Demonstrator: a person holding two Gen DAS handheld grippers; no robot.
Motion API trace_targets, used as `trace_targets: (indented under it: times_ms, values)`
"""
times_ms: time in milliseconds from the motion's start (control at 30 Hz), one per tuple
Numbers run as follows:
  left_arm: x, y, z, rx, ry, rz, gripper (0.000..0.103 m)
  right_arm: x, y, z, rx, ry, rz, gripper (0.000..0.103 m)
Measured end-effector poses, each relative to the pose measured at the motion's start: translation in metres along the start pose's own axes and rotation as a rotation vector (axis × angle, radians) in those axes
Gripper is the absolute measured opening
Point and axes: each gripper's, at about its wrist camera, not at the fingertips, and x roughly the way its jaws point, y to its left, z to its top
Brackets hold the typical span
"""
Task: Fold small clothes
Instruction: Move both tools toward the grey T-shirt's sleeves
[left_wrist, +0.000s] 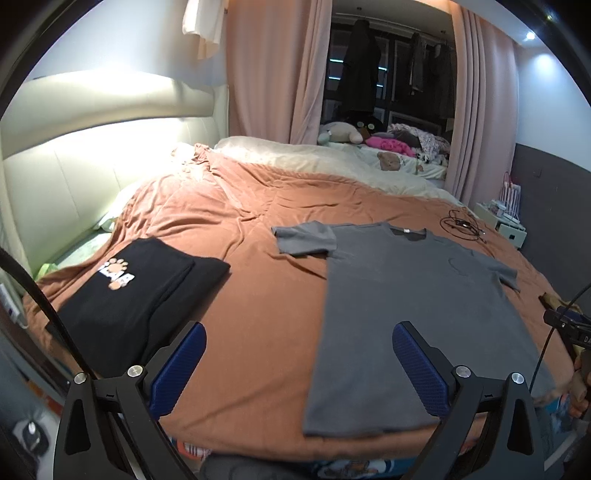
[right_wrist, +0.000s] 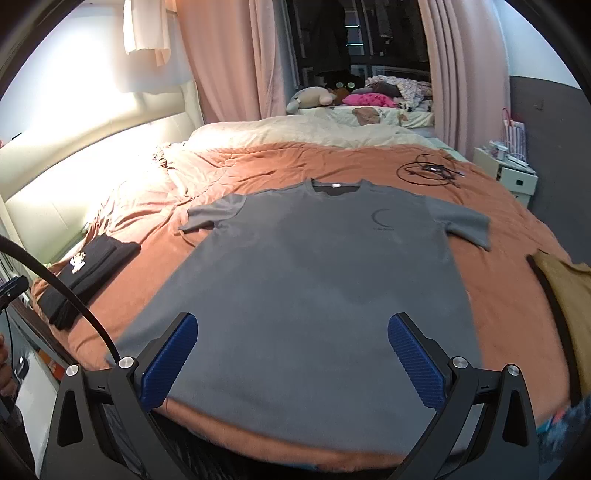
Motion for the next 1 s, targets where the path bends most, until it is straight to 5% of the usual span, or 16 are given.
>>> trace_targets:
  times_ms: [200, 500, 1000]
  values:
    - [0.05, 0.009, 0.029, -0.012, 0.046, -0.023, 0.086, 0.04, -0.009, 0.027, 0.015, 0.021, 0.019, 0.103]
    - [0.128, 0.017, 0.077, -0.034, 0.1, -0.069, 0.078, 0.111, -0.018, 0.076, 0.042, 0.087, 0.068, 0.08]
    - [0.288, 0.034, 0.139, -0.072, 0.196, -0.12, 0.077, 0.246, -0.026, 0.146, 0.077, 0.185, 0.154, 0.067]
